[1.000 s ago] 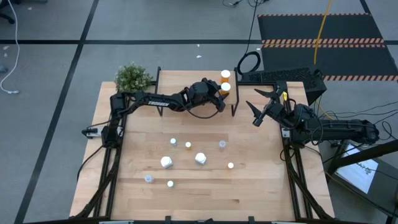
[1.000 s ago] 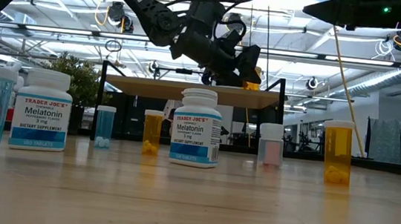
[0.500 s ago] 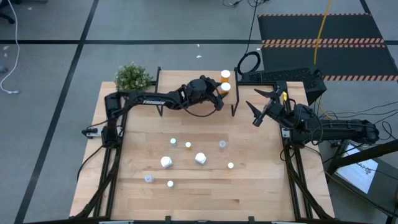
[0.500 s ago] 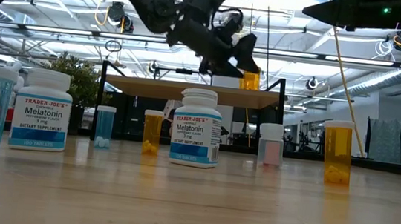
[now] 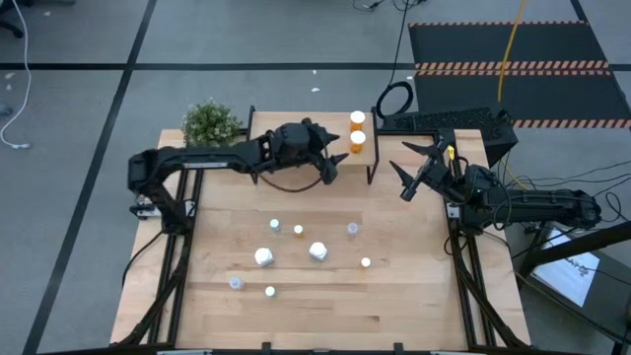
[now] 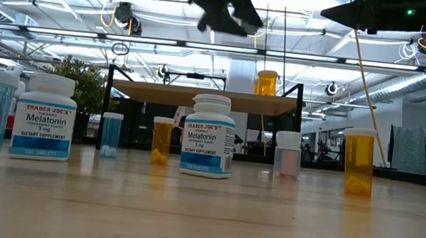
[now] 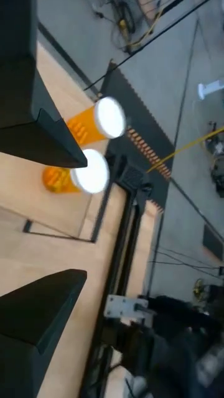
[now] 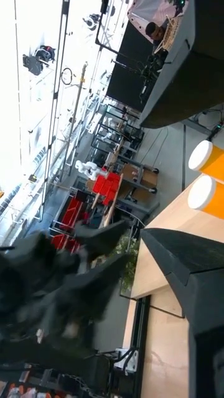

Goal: Pick and place medicine bottles onto shelf by color
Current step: Put the top transparent pill bottle on the shelf

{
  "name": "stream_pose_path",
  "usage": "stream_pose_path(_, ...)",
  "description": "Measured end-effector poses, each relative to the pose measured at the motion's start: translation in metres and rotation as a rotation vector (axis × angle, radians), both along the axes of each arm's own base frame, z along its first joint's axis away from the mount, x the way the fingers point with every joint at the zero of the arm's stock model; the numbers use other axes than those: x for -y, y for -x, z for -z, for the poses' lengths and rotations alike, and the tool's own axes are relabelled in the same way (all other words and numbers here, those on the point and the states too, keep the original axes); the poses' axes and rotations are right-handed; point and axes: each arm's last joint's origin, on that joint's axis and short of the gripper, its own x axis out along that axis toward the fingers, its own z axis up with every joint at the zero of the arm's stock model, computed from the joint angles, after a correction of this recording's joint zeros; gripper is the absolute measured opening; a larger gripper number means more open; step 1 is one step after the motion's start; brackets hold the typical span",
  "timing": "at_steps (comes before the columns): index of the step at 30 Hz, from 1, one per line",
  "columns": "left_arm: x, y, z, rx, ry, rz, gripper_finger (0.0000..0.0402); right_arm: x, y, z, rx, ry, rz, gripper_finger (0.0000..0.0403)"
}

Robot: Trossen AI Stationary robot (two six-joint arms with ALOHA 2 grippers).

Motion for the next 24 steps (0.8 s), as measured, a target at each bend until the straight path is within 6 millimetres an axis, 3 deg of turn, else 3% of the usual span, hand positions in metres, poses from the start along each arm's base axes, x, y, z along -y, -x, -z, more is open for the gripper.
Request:
stream_pose_path(5,0.028,0.023,-0.027,-0.024,-0.054,0.016,0.0283,0.000,0.000,0.000,0.002,-0.009,-0.002,0.0270)
stream_pose_path(13,0.061,0.062,-0.050,-0.107,-0.048,-0.003,0.0282,0.000,-0.001,0.004,-0.016,-0.046,-0.011,0.0270)
stream_pose_path(24,0.128,0.084,-0.051,-0.179,-0.078,0.038,0.0282,-0.002,-0.003,0.013,-0.011,-0.232,-0.122,0.0270)
